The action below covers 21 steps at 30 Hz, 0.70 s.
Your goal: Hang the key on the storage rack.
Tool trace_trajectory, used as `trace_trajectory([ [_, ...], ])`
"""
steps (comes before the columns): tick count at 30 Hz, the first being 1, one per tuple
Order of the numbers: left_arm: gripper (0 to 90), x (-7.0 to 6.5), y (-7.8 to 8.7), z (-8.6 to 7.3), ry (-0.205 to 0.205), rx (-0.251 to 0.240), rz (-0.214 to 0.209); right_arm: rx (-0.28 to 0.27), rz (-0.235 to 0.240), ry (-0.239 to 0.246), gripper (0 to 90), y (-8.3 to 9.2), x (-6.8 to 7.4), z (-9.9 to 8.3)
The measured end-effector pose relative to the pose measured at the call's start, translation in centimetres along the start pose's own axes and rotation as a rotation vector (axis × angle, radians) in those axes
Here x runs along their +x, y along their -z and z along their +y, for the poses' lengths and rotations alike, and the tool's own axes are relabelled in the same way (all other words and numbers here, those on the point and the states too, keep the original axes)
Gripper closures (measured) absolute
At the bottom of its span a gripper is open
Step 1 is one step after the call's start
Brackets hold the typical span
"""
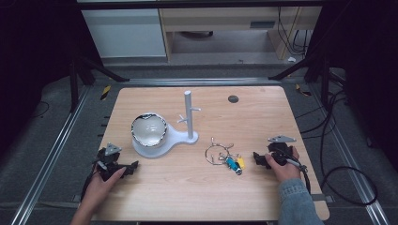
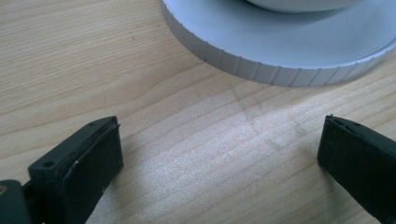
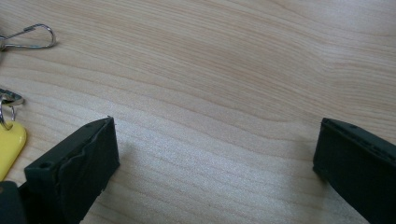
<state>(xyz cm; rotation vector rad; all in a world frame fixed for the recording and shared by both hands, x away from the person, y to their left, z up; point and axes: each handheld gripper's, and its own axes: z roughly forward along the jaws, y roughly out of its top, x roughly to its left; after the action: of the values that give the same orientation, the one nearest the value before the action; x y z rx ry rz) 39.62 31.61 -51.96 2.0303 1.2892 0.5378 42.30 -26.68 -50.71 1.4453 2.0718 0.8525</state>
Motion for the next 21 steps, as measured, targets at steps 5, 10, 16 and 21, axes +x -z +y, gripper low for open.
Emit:
trace_trajectory([
  [5,0.0,0.0,0.0,0.0,0.0,0.0,0.001,0.0,0.002,0.002,0.3,0.0,0.0,0.0],
  [10,0.0,-0.1,0.0,0.0,0.002,-0.001,0.002,0.005,0.004,0.009,0.4,0.0,0.0,0.0],
  [16,0.0,-0.1,0.0,0.0,0.003,-0.002,0.003,0.028,0.018,0.027,3.5,0.2,0.1,0.3],
  [21,0.0,-0.1,0.0,0.0,0.0,0.002,0.003,0.037,0.037,0.085,16.3,1.1,0.8,1.3],
])
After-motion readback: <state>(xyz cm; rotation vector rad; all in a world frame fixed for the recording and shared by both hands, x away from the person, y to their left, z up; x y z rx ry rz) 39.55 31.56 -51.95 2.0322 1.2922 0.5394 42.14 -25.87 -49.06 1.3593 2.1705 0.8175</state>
